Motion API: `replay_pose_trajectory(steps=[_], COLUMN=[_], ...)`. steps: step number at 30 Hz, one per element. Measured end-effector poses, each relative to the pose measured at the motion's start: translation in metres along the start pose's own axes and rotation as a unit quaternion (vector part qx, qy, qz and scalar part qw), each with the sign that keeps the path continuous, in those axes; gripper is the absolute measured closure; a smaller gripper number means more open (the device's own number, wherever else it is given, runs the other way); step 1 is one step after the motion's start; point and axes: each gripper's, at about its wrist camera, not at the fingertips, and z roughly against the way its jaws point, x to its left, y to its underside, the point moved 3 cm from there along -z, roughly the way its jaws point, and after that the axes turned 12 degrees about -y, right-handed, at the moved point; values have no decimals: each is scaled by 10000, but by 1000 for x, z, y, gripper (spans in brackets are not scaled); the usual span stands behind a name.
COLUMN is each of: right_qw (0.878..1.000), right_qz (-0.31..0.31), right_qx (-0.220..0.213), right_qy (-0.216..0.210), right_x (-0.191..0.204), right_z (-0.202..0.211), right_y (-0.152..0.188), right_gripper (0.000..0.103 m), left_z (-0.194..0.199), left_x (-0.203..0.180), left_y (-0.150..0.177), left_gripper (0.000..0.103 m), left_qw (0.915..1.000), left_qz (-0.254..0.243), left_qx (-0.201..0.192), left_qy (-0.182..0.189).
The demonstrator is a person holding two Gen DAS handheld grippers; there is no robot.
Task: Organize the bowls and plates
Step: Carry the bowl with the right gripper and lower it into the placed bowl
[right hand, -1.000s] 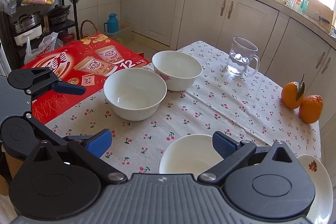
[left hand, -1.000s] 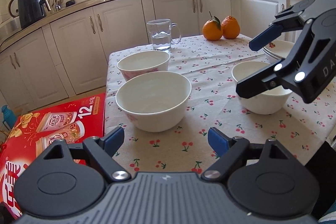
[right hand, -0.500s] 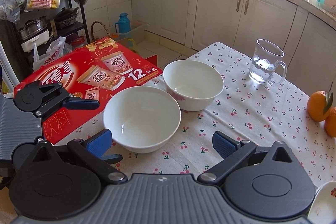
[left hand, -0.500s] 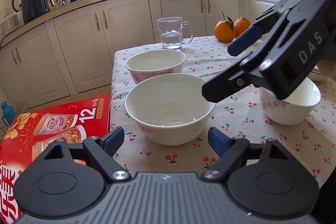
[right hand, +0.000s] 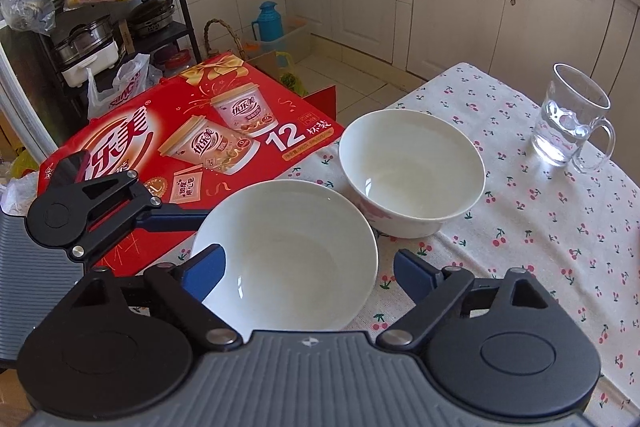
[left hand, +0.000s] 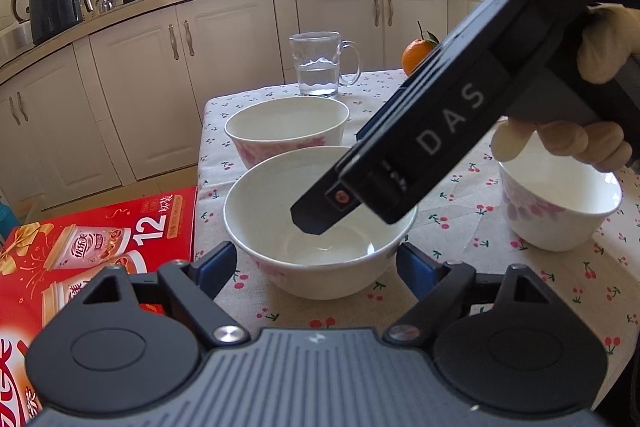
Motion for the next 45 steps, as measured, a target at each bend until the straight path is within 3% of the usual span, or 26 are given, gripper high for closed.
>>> replay_pose_trajectory(steps=[7, 26, 39, 45], right_qw=[9998, 9988, 9978, 9983], right_qz=[-86, -300, -384, -371], right_qx=[93, 87, -89, -182], right_qy=[-151, -380, -538, -409], right_x=[-6, -11, 0, 5], right_z=[-9, -7, 42, 77], right_y=[-2, -1, 12, 23], right_gripper=[20, 23, 23, 23], left_z=[0, 4, 43, 64], left_x=[0, -1, -23, -42], left_y=[-2, -7, -27, -42], left_gripper=[16, 17, 17, 17], left_qw=[10000, 9998, 9989, 9978], left_qz=[-41, -144, -370, -535], left_qx=[4, 85, 89, -79], left_qy=[56, 99, 282, 393])
